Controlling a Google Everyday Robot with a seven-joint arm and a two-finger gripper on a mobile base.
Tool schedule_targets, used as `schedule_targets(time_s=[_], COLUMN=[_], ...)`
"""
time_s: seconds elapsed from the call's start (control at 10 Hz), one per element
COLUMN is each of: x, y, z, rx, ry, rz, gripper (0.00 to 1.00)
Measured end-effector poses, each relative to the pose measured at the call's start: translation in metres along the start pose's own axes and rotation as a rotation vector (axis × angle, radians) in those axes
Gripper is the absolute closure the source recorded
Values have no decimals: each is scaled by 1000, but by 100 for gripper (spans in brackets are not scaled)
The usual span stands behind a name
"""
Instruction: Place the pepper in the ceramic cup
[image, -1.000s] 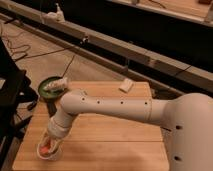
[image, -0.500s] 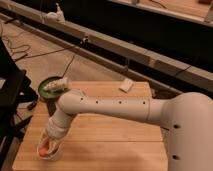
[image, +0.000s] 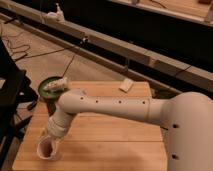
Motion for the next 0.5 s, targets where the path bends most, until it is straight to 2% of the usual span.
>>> schedule_targets(time_s=[0.3,0.4,0.5], x=[4,6,7], y=[-4,-8,-8], z=[-13,-25,-27], rx=[22,50,56], ry=[21,29,31], rz=[2,7,9], gripper=[27,27,27])
